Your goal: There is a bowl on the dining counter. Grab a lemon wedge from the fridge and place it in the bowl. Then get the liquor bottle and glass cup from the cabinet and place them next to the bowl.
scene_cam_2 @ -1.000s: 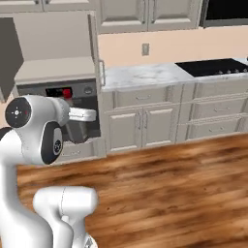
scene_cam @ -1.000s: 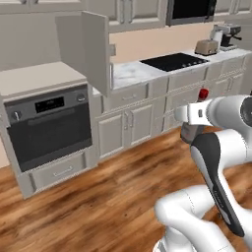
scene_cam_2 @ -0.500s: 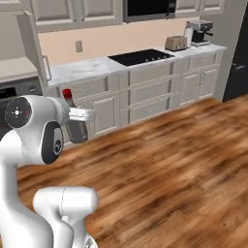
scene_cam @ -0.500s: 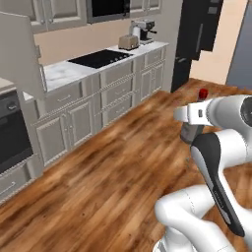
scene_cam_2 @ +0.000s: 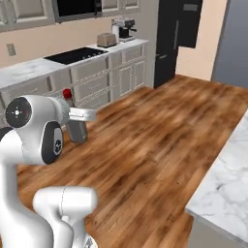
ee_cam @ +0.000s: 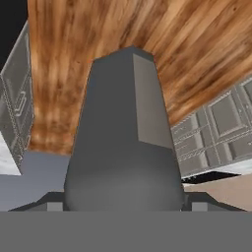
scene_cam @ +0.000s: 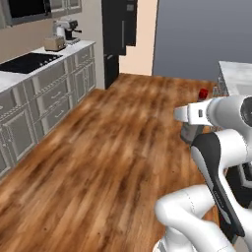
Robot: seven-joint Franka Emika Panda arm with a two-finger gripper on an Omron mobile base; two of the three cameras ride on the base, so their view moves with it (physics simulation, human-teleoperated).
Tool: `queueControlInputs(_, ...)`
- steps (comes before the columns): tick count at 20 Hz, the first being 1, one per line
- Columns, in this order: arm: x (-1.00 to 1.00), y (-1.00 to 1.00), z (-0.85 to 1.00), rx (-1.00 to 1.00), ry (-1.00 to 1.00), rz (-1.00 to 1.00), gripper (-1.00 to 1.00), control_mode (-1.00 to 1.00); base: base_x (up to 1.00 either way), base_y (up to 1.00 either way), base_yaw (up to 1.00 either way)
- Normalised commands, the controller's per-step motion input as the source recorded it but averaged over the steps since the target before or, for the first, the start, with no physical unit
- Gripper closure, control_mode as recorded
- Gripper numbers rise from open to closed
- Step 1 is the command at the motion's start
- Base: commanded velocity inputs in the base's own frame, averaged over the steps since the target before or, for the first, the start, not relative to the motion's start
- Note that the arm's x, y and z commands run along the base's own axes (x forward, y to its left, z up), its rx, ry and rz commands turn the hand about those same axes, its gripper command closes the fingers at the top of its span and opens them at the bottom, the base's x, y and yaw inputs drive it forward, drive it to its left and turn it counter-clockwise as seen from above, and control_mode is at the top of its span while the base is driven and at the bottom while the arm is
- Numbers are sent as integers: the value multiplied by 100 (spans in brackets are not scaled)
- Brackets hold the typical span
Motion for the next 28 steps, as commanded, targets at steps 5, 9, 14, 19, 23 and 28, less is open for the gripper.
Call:
queueControlInputs(5, 0, 0, 0, 0, 0, 0, 100, 100, -57, 0, -55)
queueControlInputs(9, 0, 0, 0, 0, 0, 0, 100, 100, -46, -5, -52)
queueControlInputs(14, 0, 0, 0, 0, 0, 0, 100, 100, -4, -41, -41)
queueControlInputs(19, 0, 0, 0, 0, 0, 0, 100, 100, 12, -72, -33)
queueControlInputs(23, 0, 0, 0, 0, 0, 0, 100, 100, 40, -87, -29)
queueControlInputs(28, 0, 0, 0, 0, 0, 0, 100, 100, 47, -95, -26)
